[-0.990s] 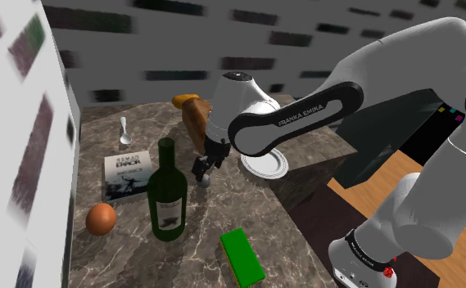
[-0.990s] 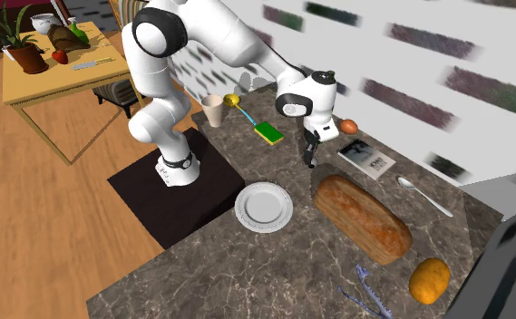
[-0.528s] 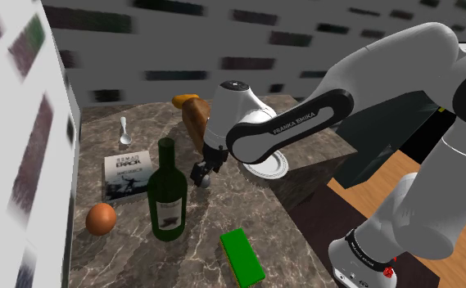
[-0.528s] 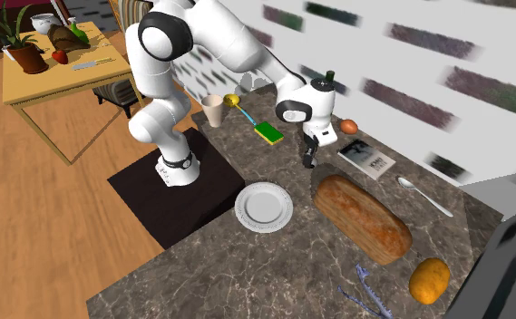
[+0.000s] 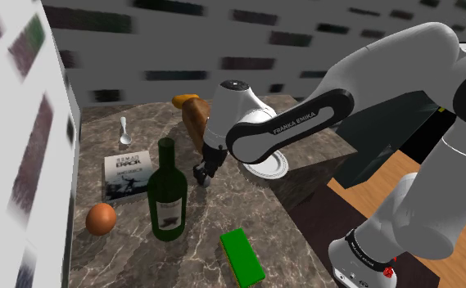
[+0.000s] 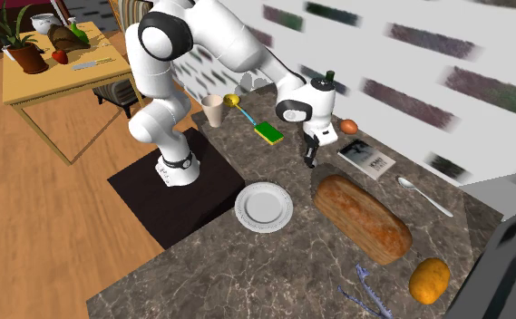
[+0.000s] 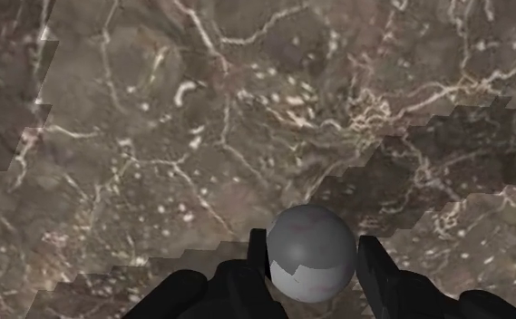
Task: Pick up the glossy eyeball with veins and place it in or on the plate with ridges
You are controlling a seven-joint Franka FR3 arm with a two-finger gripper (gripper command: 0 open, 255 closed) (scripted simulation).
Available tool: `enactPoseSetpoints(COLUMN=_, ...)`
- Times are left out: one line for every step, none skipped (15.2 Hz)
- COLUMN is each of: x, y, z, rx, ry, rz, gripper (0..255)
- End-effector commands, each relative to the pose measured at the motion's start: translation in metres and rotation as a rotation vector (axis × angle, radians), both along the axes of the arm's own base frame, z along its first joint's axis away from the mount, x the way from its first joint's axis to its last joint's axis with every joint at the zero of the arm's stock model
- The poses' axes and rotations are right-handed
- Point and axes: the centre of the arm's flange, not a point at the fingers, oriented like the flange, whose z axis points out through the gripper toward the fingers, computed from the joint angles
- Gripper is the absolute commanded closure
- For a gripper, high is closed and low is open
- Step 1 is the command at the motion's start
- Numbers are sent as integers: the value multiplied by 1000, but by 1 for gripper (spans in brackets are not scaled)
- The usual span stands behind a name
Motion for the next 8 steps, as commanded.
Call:
enactPoseSetpoints(x=0, y=-1, z=-2, rx=-2, ry=4, rz=-1, gripper=255)
enactPoseSetpoints(x=0, y=-1, z=-2, rx=-2, ry=4, rz=-1, gripper=255)
enactPoseSetpoints(x=0, y=-1, z=-2, rx=-2, ry=4, rz=-1, gripper=255)
enactPoseSetpoints(x=0, y=-1, z=-2, rx=-2, ry=4, rz=-1, gripper=255)
enactPoseSetpoints(x=0, y=-1, z=-2, rx=-2, ry=4, rz=-1, gripper=255)
enactPoseSetpoints(x=0, y=-1, z=-2, rx=-2, ry=4, rz=-1, gripper=255)
enactPoseSetpoints(x=0, y=-1, z=3, rx=-2, ry=4, rz=-1, gripper=255)
enactPoseSetpoints(x=0, y=-1, z=9, rx=-2, ry=4, rz=-1, gripper=255)
